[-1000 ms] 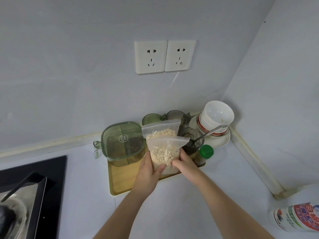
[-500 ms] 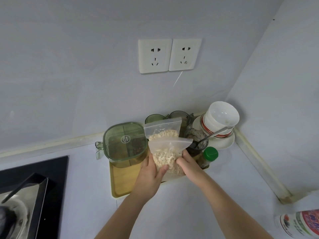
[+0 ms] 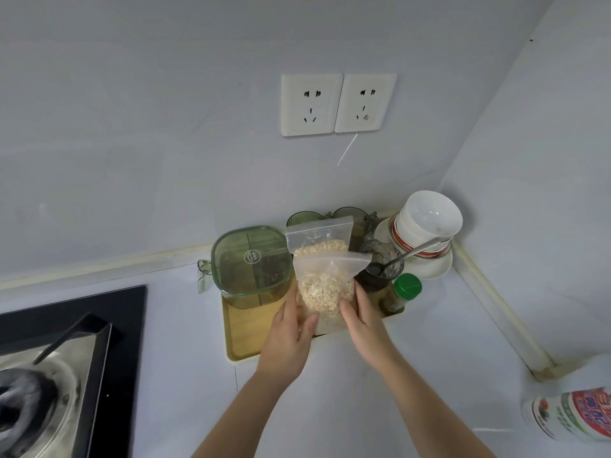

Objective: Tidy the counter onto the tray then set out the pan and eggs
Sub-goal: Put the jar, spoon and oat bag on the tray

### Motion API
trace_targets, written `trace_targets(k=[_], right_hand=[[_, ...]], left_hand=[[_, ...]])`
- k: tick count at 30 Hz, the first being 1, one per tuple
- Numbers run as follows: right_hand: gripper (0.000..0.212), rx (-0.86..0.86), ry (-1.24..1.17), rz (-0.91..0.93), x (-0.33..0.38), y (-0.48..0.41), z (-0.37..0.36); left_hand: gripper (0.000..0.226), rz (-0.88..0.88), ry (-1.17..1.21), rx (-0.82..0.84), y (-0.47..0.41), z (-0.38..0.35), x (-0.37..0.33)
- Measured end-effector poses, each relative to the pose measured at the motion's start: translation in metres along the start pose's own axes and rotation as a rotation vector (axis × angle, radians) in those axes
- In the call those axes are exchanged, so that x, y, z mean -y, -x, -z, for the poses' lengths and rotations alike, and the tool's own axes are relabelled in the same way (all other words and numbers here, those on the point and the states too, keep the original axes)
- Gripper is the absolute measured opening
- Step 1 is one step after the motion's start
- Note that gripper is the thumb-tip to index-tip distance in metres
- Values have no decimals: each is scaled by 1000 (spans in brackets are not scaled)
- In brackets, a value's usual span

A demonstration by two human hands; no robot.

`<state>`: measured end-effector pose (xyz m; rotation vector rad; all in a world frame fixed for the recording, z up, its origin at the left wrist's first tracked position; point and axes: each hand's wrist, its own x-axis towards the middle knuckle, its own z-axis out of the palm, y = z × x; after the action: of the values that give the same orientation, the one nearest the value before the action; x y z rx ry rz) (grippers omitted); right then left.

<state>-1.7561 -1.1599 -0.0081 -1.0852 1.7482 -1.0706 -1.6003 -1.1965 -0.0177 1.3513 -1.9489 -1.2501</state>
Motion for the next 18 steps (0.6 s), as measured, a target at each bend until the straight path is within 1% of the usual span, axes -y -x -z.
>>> trace_targets(k=[3, 5, 9, 11, 14, 16, 18], right_hand=[[61, -137, 14, -56, 3, 28, -13], [61, -172, -7, -72, 7, 48, -22], [53, -76, -121, -59, 28, 89, -48], [39, -13, -196, -52, 45, 108, -62], [27, 72, -288, -49, 76, 140, -90], [23, 130, -321, -33, 99, 170, -119], [22, 176, -326, -1, 116, 197, -145]], left_hand=[[55, 40, -24, -13, 35, 12, 3], [46, 36, -9, -29, 57, 22, 6], [27, 47, 69, -155, 102, 60, 9], [23, 73, 149, -217, 126, 83, 7], [23, 79, 217, -291, 167, 120, 5], [26, 91, 259, -345, 208, 151, 7], [26, 90, 280, -367, 244, 177, 11]])
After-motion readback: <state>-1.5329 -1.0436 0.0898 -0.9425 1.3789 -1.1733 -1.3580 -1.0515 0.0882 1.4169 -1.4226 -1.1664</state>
